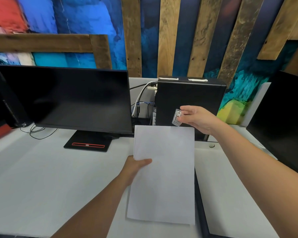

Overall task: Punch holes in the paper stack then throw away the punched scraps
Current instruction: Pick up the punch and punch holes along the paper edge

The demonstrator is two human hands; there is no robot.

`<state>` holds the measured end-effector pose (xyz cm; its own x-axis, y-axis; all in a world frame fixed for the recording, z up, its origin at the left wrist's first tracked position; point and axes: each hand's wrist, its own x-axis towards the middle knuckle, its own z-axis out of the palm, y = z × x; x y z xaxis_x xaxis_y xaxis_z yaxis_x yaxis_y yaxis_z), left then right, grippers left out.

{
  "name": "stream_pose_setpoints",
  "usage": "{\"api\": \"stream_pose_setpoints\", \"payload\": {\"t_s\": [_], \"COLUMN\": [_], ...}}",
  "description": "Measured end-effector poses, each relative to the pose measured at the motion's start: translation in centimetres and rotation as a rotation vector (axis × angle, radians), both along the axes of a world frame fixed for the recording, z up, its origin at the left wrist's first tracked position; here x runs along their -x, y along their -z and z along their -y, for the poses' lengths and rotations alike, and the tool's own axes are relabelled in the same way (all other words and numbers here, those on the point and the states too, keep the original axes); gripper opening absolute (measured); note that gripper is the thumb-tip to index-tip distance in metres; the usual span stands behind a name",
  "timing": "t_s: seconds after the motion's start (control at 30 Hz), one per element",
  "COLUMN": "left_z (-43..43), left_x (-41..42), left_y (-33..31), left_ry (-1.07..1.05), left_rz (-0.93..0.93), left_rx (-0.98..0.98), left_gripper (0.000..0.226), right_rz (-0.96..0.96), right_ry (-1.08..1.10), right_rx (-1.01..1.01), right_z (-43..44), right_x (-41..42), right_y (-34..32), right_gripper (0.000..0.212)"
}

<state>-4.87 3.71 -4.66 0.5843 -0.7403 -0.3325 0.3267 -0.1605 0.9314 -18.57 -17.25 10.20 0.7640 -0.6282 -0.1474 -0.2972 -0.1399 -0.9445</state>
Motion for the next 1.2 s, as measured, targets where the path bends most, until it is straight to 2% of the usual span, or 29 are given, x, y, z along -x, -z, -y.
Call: {"api": "stream_pose_setpoints", "payload": {"t_s": [0.1,0.2,0.5,0.6,1.07,1.2], "left_z": [0.0,0.1,0.4,0.5,1.0,1.0], "left_x": [0.1,0.0,-0.2,-0.2,-0.2,-0.3], "left_y": [0.1,0.1,0.1,0.2,0.0,0.0], "left_ry": [0.007,0.005,0.02,0.026,0.02,0.012], "left_rz": [-0.003,-0.002,-0.019,-0.016,-0.042,-0.048], "left_rx": [0.0,-0.009,-0.004,-0.001,0.009,0.012], "left_gripper": [0.024,0.026,0.026,0.03,0.032,0.033], "right_rz": [-0.042,-0.094,-0.198,-0.21,-0.184,-0.175], "right_ry": [-0.057,-0.092,-0.212,-0.253,-0.34,-0.356], "right_rx": [0.073,0.111,0.177,0.212,0.202,0.177], "right_z": [0.0,0.3,0.3,-0.3,-3.4,-4.1], "right_x": [-0.5,-1.1,-3.0,-3.9,-8.6,-9.2], "right_y": [-0.3,-0.5,-0.4,-0.4,-0.4,-0.5], "right_gripper": [0.047,0.039,0.042,0.035,0.04,0.035]}}
